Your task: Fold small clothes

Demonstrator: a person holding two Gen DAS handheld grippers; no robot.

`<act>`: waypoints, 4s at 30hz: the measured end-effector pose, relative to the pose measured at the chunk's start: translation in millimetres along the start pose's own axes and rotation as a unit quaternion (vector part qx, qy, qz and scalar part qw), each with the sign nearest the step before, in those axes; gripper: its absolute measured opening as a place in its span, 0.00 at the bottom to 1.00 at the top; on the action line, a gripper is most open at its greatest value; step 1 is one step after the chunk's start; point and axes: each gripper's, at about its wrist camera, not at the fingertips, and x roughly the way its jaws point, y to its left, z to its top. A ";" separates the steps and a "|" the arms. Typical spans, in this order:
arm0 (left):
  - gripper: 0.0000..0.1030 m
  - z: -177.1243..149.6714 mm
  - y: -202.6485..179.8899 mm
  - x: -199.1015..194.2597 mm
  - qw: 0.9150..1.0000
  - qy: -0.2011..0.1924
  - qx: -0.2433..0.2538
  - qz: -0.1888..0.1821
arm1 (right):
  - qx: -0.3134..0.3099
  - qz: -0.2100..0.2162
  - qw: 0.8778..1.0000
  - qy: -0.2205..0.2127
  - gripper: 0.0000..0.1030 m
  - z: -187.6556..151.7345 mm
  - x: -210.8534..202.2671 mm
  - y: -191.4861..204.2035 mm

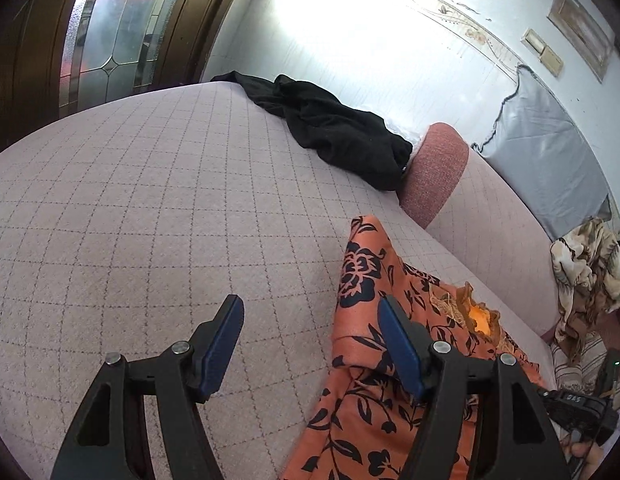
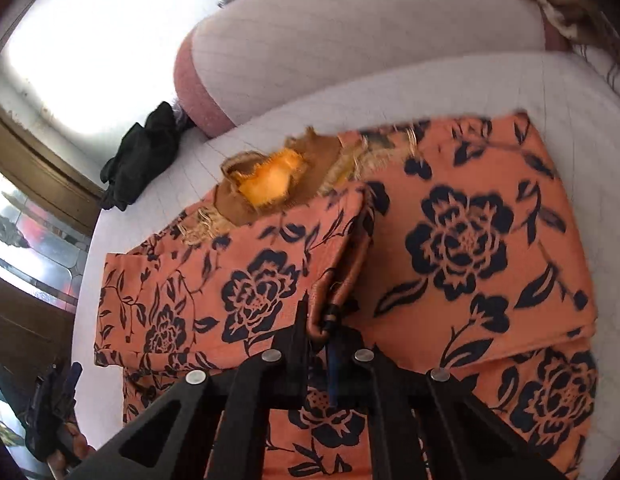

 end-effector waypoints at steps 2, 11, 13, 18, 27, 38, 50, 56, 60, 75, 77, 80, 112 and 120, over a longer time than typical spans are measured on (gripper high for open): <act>0.68 -0.3 1.3 1.8 1.000 0.003 -0.004 0.000 | -0.030 -0.015 0.998 -0.046 0.06 11.3 -28.1 14.0; 0.68 -14.7 -23.4 19.1 0.998 0.042 0.053 -0.012 | -0.016 -0.126 0.989 -0.072 0.07 -6.3 -32.3 -63.6; 0.68 -20.3 -29.8 24.0 0.996 0.055 0.073 -0.012 | 0.002 -0.123 0.991 -0.054 0.10 -14.0 -17.2 -81.6; 0.68 -25.5 -39.1 30.3 0.993 0.066 0.098 -0.010 | 0.009 -0.109 0.994 -0.017 0.19 -26.0 -5.8 -94.6; 0.68 -28.0 -41.8 31.8 0.991 0.079 0.104 -0.012 | 0.085 -0.007 0.995 -0.054 0.68 -13.5 -41.3 -114.9; 0.68 -31.7 -46.4 38.6 0.989 0.089 0.116 -0.012 | 0.085 0.005 0.996 -0.004 0.16 45.8 0.9 -115.4; 0.68 -29.2 -46.6 33.3 0.990 0.080 0.113 -0.015 | -0.027 -0.193 0.980 -0.047 0.22 28.1 -8.0 -87.8; 0.69 -29.5 -46.4 34.6 0.990 0.083 0.115 -0.015 | -0.040 -0.054 0.994 -0.088 0.43 39.1 -41.3 -55.0; 0.69 -28.8 -45.1 33.2 0.990 0.082 0.114 -0.015 | 0.053 0.003 0.999 0.003 0.85 20.7 1.8 -90.6; 0.69 -30.0 -46.6 33.3 0.989 0.086 0.118 -0.017 | 0.173 0.081 0.981 -0.047 0.81 59.9 22.2 -125.1; 0.69 -28.4 -46.6 33.4 0.990 0.087 0.113 -0.022 | 0.135 0.117 0.982 -0.066 0.81 64.6 10.9 -108.9; 0.69 -29.6 -48.2 32.9 0.989 0.088 0.118 -0.026 | 0.112 0.066 0.989 -0.070 0.86 69.0 23.1 -112.2; 0.72 -71.0 6.2 -61.7 0.984 0.119 0.127 -0.037 | 0.093 0.031 0.995 -0.018 0.86 -169.8 -150.3 -165.2; 0.73 -134.9 50.7 -117.6 0.974 0.189 0.124 -0.023 | 0.119 0.041 0.992 0.014 0.86 -208.8 -172.2 -195.8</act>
